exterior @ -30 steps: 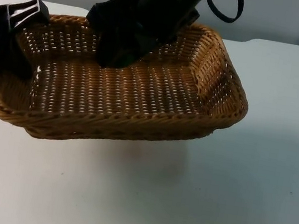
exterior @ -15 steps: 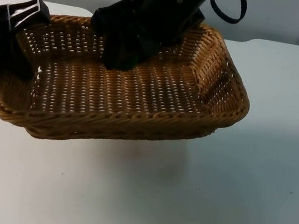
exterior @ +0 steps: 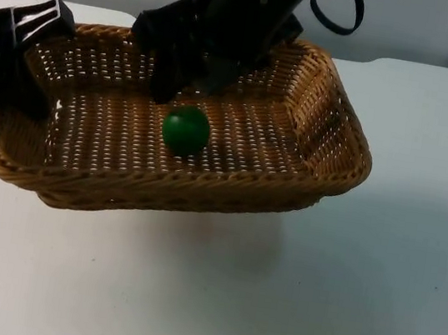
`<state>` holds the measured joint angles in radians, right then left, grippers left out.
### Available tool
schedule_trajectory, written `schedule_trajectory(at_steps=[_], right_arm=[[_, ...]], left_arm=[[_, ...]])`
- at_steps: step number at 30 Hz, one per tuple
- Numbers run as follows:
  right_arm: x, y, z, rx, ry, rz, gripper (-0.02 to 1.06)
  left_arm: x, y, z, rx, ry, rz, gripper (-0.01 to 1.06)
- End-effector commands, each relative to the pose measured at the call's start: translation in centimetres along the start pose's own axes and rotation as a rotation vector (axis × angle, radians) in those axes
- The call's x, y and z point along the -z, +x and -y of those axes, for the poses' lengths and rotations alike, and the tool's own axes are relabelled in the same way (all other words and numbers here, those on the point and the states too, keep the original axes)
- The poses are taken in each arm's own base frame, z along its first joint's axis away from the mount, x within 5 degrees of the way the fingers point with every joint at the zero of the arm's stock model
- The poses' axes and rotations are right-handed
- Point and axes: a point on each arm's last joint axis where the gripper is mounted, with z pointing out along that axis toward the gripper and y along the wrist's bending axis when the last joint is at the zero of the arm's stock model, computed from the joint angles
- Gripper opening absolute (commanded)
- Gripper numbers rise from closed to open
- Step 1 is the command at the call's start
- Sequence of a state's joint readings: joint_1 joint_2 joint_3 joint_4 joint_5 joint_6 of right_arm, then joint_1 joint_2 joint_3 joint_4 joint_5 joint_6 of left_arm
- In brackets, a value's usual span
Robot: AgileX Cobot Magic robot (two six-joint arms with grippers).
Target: Pick up the basket with the left hand and place the ball into the basket with the right hand.
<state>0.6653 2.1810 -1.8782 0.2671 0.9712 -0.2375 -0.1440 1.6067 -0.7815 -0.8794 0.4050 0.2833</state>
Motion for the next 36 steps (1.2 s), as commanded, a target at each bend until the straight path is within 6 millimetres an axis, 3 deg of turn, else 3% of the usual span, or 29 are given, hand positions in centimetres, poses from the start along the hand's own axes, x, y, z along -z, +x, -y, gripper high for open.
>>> schedule_trajectory(at_steps=[1,2,3,6,7,8,10,11,12,15,27,36], right_arm=[[1.3,-0.8,-0.5,0.015,-0.002,0.019,0.55],[2.5,-1.3,-0.6,0.026,0.001,0.034,0.55],[2.5,-1.3,-0.6,0.026,0.001,0.034,0.55],[7.1,-2.7,-0.7,0.061,0.046,0.086,0.51],[7.1,-2.7,-0.7,0.061,0.046,0.086,0.51],[9.8,-3.2,-0.5,0.071,0.098,0.109,0.37],[13.3,-3.5,-0.3,0.085,0.144,0.16,0.09],[14.9,-3.8,-0.2,0.079,0.158,0.202,0.0],[14.9,-3.8,-0.2,0.079,0.158,0.202,0.0],[18.4,-3.7,-0.4,0.08,0.18,0.284,0.0],[19.2,-3.7,-0.9,0.069,0.149,0.305,0.0],[19.1,-3.7,-1.2,0.062,0.108,0.312,0.0]], left_arm=[[0.5,-0.3,0.5,0.022,0.024,0.018,0.0],[0.5,-0.3,0.5,0.022,0.024,0.018,0.0],[0.5,-0.3,0.5,0.022,0.024,0.018,0.0],[0.5,-0.3,0.5,0.022,0.025,0.014,0.0],[0.5,-0.3,0.5,0.022,0.025,0.014,0.0],[0.5,-0.3,0.5,0.019,0.025,0.015,0.0],[0.5,-0.3,0.5,0.019,0.024,0.018,0.0],[0.5,-0.4,0.5,0.019,0.023,0.019,0.0],[0.5,-0.4,0.5,0.019,0.023,0.019,0.0],[0.5,-0.7,0.4,0.023,0.015,0.055,0.0],[0.2,-0.7,0.2,-0.089,0.003,0.054,0.0],[-3.3,0.2,-1.6,-0.104,-0.058,-0.059,0.0]])
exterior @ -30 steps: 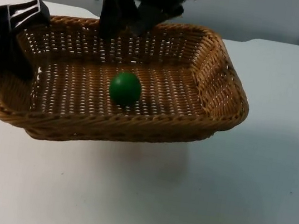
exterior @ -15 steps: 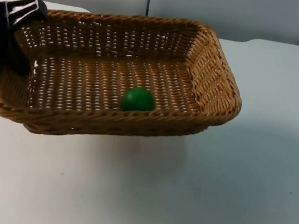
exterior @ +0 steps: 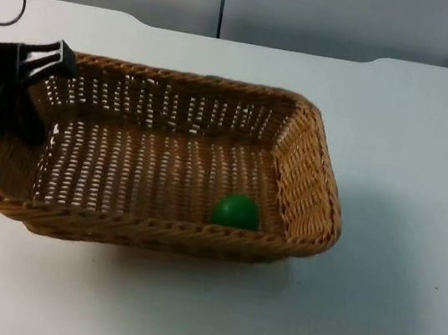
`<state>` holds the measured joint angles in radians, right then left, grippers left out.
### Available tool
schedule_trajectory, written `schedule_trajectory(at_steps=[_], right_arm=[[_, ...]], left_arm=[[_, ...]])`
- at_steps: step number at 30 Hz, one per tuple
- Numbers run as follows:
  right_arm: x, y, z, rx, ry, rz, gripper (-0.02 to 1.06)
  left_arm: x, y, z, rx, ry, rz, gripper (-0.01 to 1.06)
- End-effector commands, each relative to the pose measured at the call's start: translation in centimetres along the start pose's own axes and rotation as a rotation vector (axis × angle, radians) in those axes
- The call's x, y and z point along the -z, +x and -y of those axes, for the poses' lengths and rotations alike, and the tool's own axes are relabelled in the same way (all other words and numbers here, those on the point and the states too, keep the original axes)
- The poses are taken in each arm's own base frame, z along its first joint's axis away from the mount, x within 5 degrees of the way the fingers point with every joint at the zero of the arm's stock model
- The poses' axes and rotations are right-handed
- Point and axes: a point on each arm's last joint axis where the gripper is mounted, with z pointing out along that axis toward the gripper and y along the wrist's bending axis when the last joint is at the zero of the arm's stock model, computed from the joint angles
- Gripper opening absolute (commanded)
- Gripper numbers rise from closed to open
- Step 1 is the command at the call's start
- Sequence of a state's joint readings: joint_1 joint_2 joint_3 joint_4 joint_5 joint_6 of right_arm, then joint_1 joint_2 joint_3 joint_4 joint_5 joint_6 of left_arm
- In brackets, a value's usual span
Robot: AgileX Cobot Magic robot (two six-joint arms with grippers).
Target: Pick up the basket with the left hand and place the ball into the basket with the right hand.
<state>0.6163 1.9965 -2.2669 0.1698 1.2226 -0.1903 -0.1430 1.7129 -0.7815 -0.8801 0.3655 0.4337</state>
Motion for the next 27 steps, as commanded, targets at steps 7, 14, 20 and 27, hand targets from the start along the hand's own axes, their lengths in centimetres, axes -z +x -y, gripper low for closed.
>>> schedule_trajectory(at_steps=[7,14,20,27], right_arm=[[0.3,-0.1,0.0,-0.005,-0.01,0.011,0.0],[0.3,-0.1,-0.1,-0.007,-0.014,0.012,0.0],[0.3,-0.1,-0.1,-0.007,-0.014,0.012,0.0],[0.3,-0.1,-0.1,-0.007,-0.014,0.012,0.0]], left_arm=[[-1.9,0.3,-0.6,-0.012,-0.014,-0.05,0.02],[-2.3,0.3,-0.8,-0.008,-0.015,-0.052,0.52],[-2.3,0.3,-1.0,-0.048,-0.031,-0.052,0.71],[-2.1,0.2,-1.2,-0.117,-0.057,-0.048,0.71]])
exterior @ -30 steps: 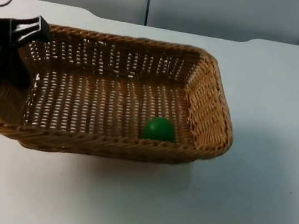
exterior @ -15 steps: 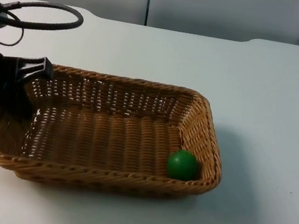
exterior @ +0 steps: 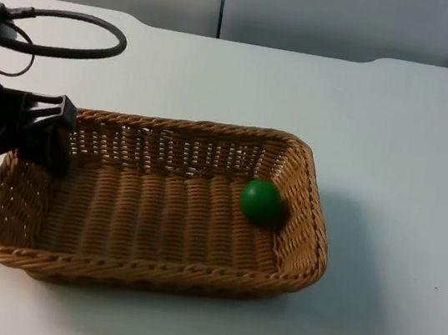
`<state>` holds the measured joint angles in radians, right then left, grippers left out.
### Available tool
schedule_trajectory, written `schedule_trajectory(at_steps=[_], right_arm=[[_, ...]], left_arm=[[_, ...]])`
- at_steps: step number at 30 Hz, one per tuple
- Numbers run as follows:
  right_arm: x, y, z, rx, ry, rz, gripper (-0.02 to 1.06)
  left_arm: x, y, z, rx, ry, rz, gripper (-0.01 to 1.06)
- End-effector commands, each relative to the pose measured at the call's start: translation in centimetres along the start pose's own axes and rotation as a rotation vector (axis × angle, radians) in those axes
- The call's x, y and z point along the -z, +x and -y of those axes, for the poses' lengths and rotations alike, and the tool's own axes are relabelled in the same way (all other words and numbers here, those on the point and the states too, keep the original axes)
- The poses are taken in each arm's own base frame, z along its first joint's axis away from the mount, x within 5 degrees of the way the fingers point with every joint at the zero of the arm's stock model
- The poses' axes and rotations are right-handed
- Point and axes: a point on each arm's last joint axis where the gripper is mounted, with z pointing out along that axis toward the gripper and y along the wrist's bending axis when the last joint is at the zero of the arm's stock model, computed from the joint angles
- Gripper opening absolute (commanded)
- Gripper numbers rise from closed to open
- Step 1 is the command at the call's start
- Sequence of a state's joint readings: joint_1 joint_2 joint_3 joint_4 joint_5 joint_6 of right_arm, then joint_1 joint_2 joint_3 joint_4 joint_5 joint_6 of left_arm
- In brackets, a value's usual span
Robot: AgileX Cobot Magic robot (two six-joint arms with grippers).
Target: Pick up the basket with the left hand and place the ball into the basket with the right hand.
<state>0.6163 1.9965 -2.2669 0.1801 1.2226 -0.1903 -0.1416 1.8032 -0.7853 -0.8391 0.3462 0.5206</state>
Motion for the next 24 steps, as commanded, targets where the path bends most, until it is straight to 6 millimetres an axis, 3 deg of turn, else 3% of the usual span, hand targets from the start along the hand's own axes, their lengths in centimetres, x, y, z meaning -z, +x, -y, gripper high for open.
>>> schedule_trajectory(at_steps=[1,8,10,11,12,14,15,16,19,21,24], right_arm=[[0.3,-0.1,0.0,-0.003,-0.004,0.01,0.0],[0.3,-0.1,0.0,-0.003,-0.004,0.01,0.0],[0.3,-0.1,0.0,-0.003,-0.004,0.01,0.0],[0.3,-0.1,0.0,-0.003,-0.004,0.01,0.0],[0.3,-0.1,0.0,-0.003,-0.004,0.01,0.0],[0.4,-0.1,0.1,0.0,0.003,0.01,0.0],[0.5,-0.1,0.1,0.002,0.008,0.012,0.0],[0.9,-0.2,0.0,0.004,0.011,0.018,0.0],[1.5,-0.2,0.2,0.004,0.046,0.025,0.0],[3.3,-0.3,0.7,-0.005,0.126,0.046,0.0],[5.3,-0.2,0.8,-0.012,0.18,0.07,0.0]], left_arm=[[0.3,-0.4,0.0,-0.015,-0.008,0.019,0.71],[3.8,-1.6,-0.6,-0.006,0.003,0.119,0.7],[5.5,-1.9,-0.7,-0.001,0.019,0.152,0.65],[6.4,-2.0,-0.6,-0.004,0.028,0.17,0.57],[6.4,-2.0,-0.6,-0.004,0.028,0.17,0.57],[8.2,-2.0,0.0,-0.051,0.036,0.21,0.33],[9.6,-1.7,0.4,-0.089,0.048,0.226,0.05],[10.1,-1.7,0.6,-0.11,0.051,0.235,0.0],[12.2,-1.3,1.3,-0.157,0.061,0.274,0.0],[14.9,-0.4,2.0,-0.188,0.064,0.319,0.0],[16.7,0.5,2.1,-0.205,0.041,0.327,0.0]])
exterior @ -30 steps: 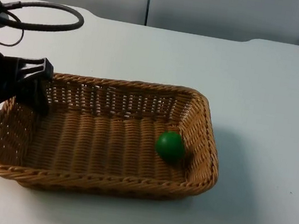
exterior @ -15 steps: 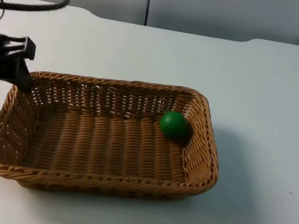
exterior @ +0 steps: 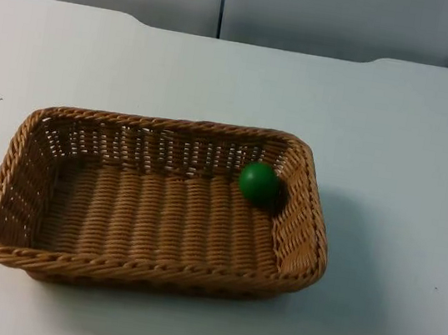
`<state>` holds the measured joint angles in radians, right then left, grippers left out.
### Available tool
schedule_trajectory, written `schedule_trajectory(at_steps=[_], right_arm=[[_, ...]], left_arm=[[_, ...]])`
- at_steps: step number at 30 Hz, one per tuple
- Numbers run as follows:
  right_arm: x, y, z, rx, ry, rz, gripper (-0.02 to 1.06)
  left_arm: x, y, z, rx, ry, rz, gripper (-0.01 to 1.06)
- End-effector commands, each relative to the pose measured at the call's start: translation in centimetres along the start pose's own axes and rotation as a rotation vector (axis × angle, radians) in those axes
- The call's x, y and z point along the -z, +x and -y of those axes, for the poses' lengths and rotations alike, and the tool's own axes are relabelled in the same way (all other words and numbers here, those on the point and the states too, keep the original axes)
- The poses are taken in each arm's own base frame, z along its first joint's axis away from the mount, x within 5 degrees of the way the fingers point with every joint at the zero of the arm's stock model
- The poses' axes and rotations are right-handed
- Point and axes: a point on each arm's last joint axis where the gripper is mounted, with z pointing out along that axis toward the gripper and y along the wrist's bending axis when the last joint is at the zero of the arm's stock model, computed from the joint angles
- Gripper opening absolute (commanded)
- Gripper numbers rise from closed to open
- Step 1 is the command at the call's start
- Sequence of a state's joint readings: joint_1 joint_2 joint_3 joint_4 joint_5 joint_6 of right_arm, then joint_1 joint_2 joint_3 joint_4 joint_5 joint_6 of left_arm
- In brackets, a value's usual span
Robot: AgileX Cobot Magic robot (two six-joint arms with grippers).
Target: Pick up the basket with the left hand and place the ball into the basket with the right hand.
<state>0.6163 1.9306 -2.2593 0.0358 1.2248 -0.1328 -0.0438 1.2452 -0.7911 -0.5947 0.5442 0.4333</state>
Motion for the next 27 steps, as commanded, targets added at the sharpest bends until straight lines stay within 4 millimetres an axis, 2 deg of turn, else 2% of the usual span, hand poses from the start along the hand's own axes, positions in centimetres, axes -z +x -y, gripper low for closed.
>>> schedule_trajectory(at_steps=[1,4,5,8,10,11,13,15,16,17,18,19,20,21,22,25,26,27], right_arm=[[2.8,0.0,0.5,-0.007,0.06,0.04,0.0],[5.7,1.0,0.4,-0.004,0.073,0.049,0.0],[5.7,1.0,0.4,-0.004,0.073,0.049,0.0],[7.5,3.4,0.3,-0.014,0.101,0.004,0.0],[8.2,6.0,0.4,-0.027,0.147,-0.045,0.0],[8.2,6.0,0.4,-0.027,0.147,-0.045,0.0],[9.7,8.7,0.3,-0.053,0.178,-0.022,0.0],[10.5,12.2,-0.2,-0.045,0.171,-0.027,0.0],[10.5,12.2,-0.2,-0.045,0.171,-0.027,0.0],[11.4,13.9,-0.5,-0.045,0.167,-0.006,0.0],[11.8,17.0,-0.9,-0.034,0.163,-0.016,0.0],[12.3,19.2,-1.2,-0.019,0.162,-0.011,0.0],[13.1,21.0,-1.5,-0.013,0.16,0.01,0.0],[13.1,21.0,-1.5,-0.013,0.16,0.01,0.0],[13.5,23.2,-1.9,-0.013,0.153,0.013,0.0],[14.3,28.3,-2.9,-0.022,0.116,0.034,0.0],[14.3,28.3,-2.9,-0.022,0.116,0.034,0.0],[14.4,29.7,-3.2,-0.017,0.098,0.041,0.0]], left_arm=[[1.9,0.5,0.2,-0.024,-0.034,-0.013,0.0],[4.7,1.2,0.0,-0.052,-0.145,-0.018,0.0],[4.7,1.2,0.0,-0.052,-0.145,-0.018,0.0],[7.3,2.1,-0.6,-0.104,-0.275,-0.036,0.0],[9.1,2.8,-0.5,-0.116,-0.32,-0.021,0.0],[9.1,2.8,-0.5,-0.116,-0.32,-0.021,0.0],[10.8,3.3,0.0,-0.116,-0.314,0.026,0.0],[12.6,4.1,0.5,-0.139,-0.313,0.071,0.0],[12.6,4.1,0.5,-0.139,-0.313,0.071,0.0],[13.4,4.5,0.7,-0.141,-0.312,0.087,0.0],[14.4,5.0,1.0,-0.144,-0.31,0.119,0.0],[15.8,5.8,1.4,-0.155,-0.299,0.169,0.0],[16.1,5.9,1.6,-0.163,-0.292,0.178,0.0],[16.1,5.9,1.6,-0.163,-0.292,0.178,0.0],[17.3,6.8,1.9,-0.194,-0.283,0.222,0.0],[19.0,8.0,2.7,-0.218,-0.247,0.304,0.0],[19.0,8.0,2.7,-0.218,-0.247,0.304,0.0],[19.3,8.3,2.9,-0.221,-0.231,0.324,0.0]])
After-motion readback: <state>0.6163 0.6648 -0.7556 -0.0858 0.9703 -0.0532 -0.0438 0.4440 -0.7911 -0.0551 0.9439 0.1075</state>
